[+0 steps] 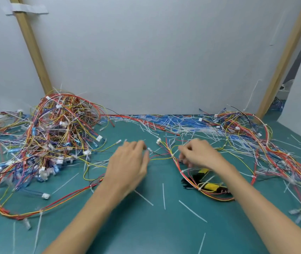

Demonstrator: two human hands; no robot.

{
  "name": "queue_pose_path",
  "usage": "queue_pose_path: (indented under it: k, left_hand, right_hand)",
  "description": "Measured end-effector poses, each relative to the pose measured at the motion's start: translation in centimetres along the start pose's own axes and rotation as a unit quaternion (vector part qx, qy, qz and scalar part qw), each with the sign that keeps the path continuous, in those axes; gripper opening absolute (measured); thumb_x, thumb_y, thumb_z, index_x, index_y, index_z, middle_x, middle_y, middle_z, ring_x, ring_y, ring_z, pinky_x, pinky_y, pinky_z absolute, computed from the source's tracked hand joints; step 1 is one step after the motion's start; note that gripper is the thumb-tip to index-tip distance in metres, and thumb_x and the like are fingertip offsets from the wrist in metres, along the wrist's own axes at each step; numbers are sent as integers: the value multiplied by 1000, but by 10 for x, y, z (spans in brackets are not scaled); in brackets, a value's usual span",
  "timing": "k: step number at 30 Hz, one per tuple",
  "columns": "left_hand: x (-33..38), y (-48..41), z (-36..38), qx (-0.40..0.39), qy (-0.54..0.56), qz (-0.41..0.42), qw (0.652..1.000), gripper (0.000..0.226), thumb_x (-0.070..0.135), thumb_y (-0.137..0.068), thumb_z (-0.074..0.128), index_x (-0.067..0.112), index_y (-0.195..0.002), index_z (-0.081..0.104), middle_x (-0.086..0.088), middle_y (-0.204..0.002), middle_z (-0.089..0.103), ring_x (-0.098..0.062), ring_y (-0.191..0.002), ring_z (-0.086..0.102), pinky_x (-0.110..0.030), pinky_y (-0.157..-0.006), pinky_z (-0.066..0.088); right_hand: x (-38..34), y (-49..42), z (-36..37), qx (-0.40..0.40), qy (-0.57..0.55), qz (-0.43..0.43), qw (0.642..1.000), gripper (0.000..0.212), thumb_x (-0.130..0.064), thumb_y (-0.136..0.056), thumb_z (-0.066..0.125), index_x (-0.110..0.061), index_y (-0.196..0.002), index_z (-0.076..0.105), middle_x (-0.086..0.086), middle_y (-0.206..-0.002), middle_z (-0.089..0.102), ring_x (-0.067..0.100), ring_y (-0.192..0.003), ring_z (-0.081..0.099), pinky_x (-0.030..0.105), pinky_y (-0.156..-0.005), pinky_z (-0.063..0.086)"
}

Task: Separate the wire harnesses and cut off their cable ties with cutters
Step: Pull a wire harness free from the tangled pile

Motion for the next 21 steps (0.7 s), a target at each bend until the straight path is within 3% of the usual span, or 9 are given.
queue_pose_path:
  k: [2, 5, 9, 10, 13, 17, 19, 21]
  left_hand:
    - [2, 3, 14, -97, -78, -32, 992, 29, 44, -104, 35, 21, -105, 52, 1, -107, 63, -26, -106, 59, -38, -85, 46]
    - [-4, 4, 26, -142, -43, -78, 986, 26, 41, -103, 42, 17, -104, 53, -3, -109, 62, -32, -107, 59, -43, -83, 50]
    - [-9, 4, 34, -59, 110, -89, 988, 15, 30, -99, 56, 18, -92, 60, -2, -92, 69, -31, -91, 64, -42, -79, 51]
    - [-10, 4, 33, -25, 142, -83, 986, 13, 27, -97, 59, 18, -88, 62, 1, -85, 69, -28, -84, 64, -41, -76, 51]
    - [-11, 1, 29, 60, 193, -52, 978, 12, 24, -92, 68, 20, -81, 65, 10, -72, 65, -14, -66, 59, -36, -67, 51]
    - [-4, -5, 22, 119, 212, 5, 970, 15, 23, -91, 71, 21, -78, 64, 15, -68, 59, -4, -61, 51, -26, -61, 46]
    - [-7, -8, 15, 155, 202, 24, 967, 16, 21, -92, 71, 20, -78, 63, 12, -70, 58, -6, -62, 49, -26, -61, 44]
    - [-14, -9, 8, 184, 187, 25, 965, 14, 20, -92, 71, 19, -81, 63, 10, -72, 57, -7, -63, 48, -26, -62, 43]
  right_hand:
    - [-3, 2, 9, -16, 24, 18, 999, 46, -44, -99, 52, -13, -73, 75, -1, -63, 73, 4, -50, 64, 20, -51, 49]
    - [-5, 0, 17, -31, 75, 26, 996, 46, -58, -88, 63, -20, -65, 73, 0, -74, 75, 15, -76, 69, 32, -75, 58]
    - [-5, 2, 32, -45, 102, 25, 993, 10, -42, -87, 66, -34, -92, 62, 2, -116, 70, 25, -119, 59, 40, -98, 50]
    - [-3, 1, 34, -44, 97, 29, 994, 13, -38, -89, 62, -35, -101, 62, 2, -117, 69, 25, -121, 57, 40, -98, 49]
    - [-3, -1, 31, 10, 30, 18, 999, 28, -29, -89, 57, -25, -115, 67, 0, -91, 77, 20, -103, 65, 33, -89, 53]
    - [-13, 2, 21, 237, -82, -68, 966, 20, -13, -90, 57, -18, -102, 72, 0, -62, 68, 24, -70, 66, 34, -77, 52]
    - [-22, 7, 21, 234, -212, -79, 946, 14, -10, -96, 55, -18, -102, 63, 1, -65, 68, 21, -55, 67, 34, -61, 55]
    - [-30, 14, 27, 127, -424, -70, 894, 11, -9, -103, 50, -19, -108, 52, 8, -79, 71, 27, -52, 70, 34, -46, 57]
Point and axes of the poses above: each hand's wrist, its own y-axis away from the middle knuckle, its own z-axis out of the palm, x = y × z, the point moved 1 cm from there along -y, towards the middle knuckle
